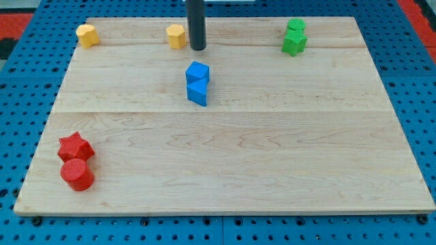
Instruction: Push the yellow heart left a bit
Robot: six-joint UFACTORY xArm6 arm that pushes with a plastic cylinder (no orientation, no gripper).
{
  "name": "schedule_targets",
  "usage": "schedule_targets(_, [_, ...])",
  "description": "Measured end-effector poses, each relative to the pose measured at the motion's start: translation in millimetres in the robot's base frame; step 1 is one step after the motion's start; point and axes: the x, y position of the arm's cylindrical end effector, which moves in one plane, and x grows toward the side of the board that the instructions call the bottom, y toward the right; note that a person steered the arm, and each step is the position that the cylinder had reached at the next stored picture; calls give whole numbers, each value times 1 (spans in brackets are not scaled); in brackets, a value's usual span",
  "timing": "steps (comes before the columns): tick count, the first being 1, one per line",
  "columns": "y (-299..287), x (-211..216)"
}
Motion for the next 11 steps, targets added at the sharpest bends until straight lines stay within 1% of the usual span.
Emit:
schedule_targets(1, [-34, -7])
schedule_targets(2, [-75, 3])
schedule_targets(3, [-120, 57])
schedule_targets(4, [-250, 45])
schedule_targets(5, [-271, 35])
schedule_targets(6, [-265, 24])
schedule_targets(7, [-248, 2])
schedule_targets(8, [-249, -16])
schedule_targets(9, [-243, -44])
schedule_targets(10, [-215, -49])
schedule_targets(11, [-247, -73])
